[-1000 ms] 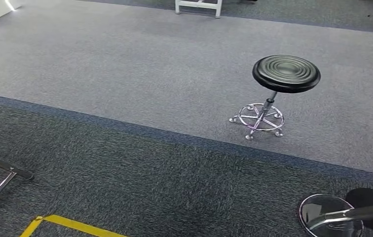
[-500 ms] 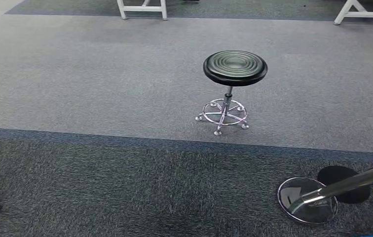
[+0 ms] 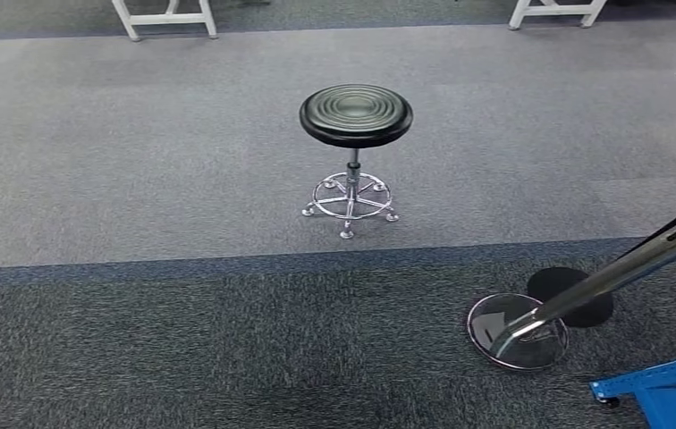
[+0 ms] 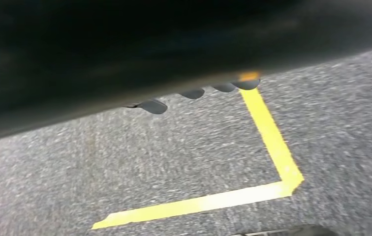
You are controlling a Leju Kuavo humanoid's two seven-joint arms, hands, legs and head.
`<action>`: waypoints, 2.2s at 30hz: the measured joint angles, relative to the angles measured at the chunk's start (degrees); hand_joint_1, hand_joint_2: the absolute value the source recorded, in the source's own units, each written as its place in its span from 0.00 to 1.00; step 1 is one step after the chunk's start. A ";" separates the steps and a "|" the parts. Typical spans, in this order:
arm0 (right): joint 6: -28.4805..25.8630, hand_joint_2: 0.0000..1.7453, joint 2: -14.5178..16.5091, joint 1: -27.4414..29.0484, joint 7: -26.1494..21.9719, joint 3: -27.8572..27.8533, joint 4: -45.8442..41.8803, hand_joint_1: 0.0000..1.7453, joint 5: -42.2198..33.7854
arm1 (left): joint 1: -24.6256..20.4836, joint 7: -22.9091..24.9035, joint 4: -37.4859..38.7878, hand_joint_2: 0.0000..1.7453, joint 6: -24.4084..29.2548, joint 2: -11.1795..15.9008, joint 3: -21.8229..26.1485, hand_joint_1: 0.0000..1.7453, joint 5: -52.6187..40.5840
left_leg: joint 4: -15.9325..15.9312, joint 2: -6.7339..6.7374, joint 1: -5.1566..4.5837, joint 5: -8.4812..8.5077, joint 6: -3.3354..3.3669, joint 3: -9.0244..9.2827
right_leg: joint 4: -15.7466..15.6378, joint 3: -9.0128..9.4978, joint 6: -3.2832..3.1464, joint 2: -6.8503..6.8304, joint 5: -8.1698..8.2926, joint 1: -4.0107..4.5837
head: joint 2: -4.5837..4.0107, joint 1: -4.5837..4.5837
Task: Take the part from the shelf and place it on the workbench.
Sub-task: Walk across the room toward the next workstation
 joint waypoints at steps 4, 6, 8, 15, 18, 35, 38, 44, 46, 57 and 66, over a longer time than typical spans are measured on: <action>-0.17 0.00 -0.03 -0.16 -0.12 -0.20 0.43 0.00 -0.01 | -0.27 0.46 -0.10 0.00 -0.01 0.13 -0.05 0.00 0.04 | 0.26 1.08 0.01 -0.63 -1.22 0.62 | -1.17 0.52 -1.58 1.26 0.25 0.24 | 0.00 -0.13; -0.27 0.00 -0.05 -0.15 -0.18 -0.28 0.57 0.00 -0.01 | -0.33 0.55 -0.20 0.00 -0.03 0.16 -0.11 0.00 0.02 | 2.95 -1.22 0.28 -2.85 -1.76 -0.33 | -1.32 0.75 -2.31 2.31 0.46 0.09 | 0.00 -0.29; -0.39 0.00 -0.09 -0.34 -0.31 -0.33 0.73 0.00 -0.03 | -0.19 0.76 -0.26 0.00 -0.10 0.21 -0.15 0.00 -0.02 | 10.12 -3.73 0.37 -6.60 -1.87 -3.68 | -1.32 0.67 -2.74 3.60 0.60 0.13 | 0.00 -0.47; -0.87 0.00 -0.19 -0.41 -0.62 -0.90 1.48 0.00 -0.25 | 0.54 1.73 -1.15 0.00 -0.10 0.71 -0.57 0.00 -0.44 | 4.26 -8.55 -0.01 0.24 0.56 -2.60 | -1.16 0.84 -2.72 9.13 0.65 0.82 | 0.00 -0.44; -0.94 0.00 -0.21 -0.49 -0.75 -1.07 1.71 0.00 -0.32 | 0.59 1.97 -1.59 0.00 -0.04 0.84 -0.84 0.00 -0.56 | 0.93 -9.51 -0.12 0.40 0.78 -1.28 | -1.22 -0.08 -1.83 11.07 0.90 0.53 | 0.00 -0.57; -1.26 0.00 -1.04 -0.89 -1.43 -1.34 3.00 0.00 -0.35 | 1.39 3.55 -4.74 0.00 0.04 1.33 -1.29 0.00 -0.86 | 0.58 0.75 -0.25 -0.99 -0.93 0.45 | -1.39 0.98 -1.75 1.11 -0.13 0.25 | 0.00 -0.10; -1.48 0.00 -1.05 -1.04 -1.62 -1.39 3.25 0.00 -0.37 | 1.53 3.86 -5.13 0.00 0.08 1.44 -1.41 0.00 -1.05 | 7.99 -3.21 0.10 -5.85 -1.61 -2.51 | -1.51 1.24 -2.56 2.89 0.20 0.07 | 0.00 -0.38; -1.57 0.00 -1.07 -1.14 -1.68 -1.48 3.66 0.00 -0.37 | 2.03 4.09 -5.39 0.00 0.10 1.55 -1.57 0.00 -1.07 | 9.40 -6.04 0.01 -2.16 -0.34 -4.35 | -1.45 1.50 -2.76 7.84 0.25 0.40 | 0.00 -0.44; -1.58 0.00 -1.05 -1.31 -1.72 -1.49 3.76 0.00 -0.37 | 2.02 4.09 -5.46 0.00 0.11 1.71 -1.58 0.00 -1.08 | 3.32 -8.32 -0.01 0.43 0.49 -2.00 | -1.30 1.34 -2.52 9.28 0.24 0.53 | 0.00 -0.46; -1.84 0.00 -1.49 -1.54 -2.17 -1.62 4.22 0.00 -0.39 | 2.24 4.40 -6.28 0.00 0.21 1.72 -1.64 0.00 -1.14 | -0.42 -2.45 0.07 0.59 1.40 -0.58 | 13.23 -7.01 0.29 3.75 -5.82 0.10 | 0.00 0.26; -2.07 0.00 -1.87 -2.01 -2.79 -1.69 5.03 0.00 -0.57 | 1.99 4.74 -7.38 0.00 0.33 1.91 -1.67 0.00 -1.20 | 1.08 1.08 -0.28 -1.43 -1.04 0.23 | -1.32 0.76 -1.82 0.88 0.07 0.31 | 0.00 -0.07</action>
